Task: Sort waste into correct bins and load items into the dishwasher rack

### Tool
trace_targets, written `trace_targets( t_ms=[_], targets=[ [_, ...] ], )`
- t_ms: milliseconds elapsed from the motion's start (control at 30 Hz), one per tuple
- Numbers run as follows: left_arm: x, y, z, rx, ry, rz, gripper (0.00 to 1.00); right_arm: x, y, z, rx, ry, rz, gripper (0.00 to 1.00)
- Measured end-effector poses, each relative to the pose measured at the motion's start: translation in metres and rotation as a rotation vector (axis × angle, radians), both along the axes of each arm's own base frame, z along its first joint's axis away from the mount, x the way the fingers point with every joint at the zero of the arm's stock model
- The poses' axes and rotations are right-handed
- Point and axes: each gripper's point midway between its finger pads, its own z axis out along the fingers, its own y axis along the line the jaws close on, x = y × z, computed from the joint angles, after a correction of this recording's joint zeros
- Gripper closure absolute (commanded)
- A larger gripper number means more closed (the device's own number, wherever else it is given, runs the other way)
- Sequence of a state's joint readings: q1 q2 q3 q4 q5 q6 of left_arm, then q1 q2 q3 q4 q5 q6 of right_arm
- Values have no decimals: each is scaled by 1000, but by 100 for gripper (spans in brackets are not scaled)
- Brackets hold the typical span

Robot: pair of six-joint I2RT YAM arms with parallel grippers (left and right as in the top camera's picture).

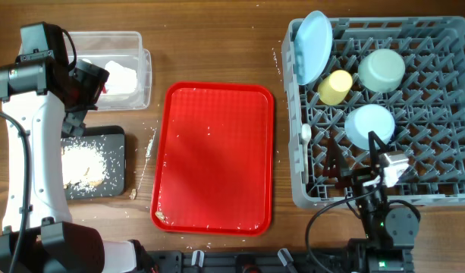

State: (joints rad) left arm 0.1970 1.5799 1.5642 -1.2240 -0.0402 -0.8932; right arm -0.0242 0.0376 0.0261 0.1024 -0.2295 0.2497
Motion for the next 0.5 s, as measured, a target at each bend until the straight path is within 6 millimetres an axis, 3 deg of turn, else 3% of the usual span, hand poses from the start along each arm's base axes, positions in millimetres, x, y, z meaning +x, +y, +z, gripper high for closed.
trace_targets(
  t_ms=[233,300,500],
  targets=[
    [0,0,0,0,0,0,0,-1,5,-11,-215,-23,18,0],
    [0,0,0,0,0,0,0,1,1,-27,-265,34,-3,0],
    [0,0,0,0,0,0,0,4,-24,-30,-320,55,-151,1]
  ],
)
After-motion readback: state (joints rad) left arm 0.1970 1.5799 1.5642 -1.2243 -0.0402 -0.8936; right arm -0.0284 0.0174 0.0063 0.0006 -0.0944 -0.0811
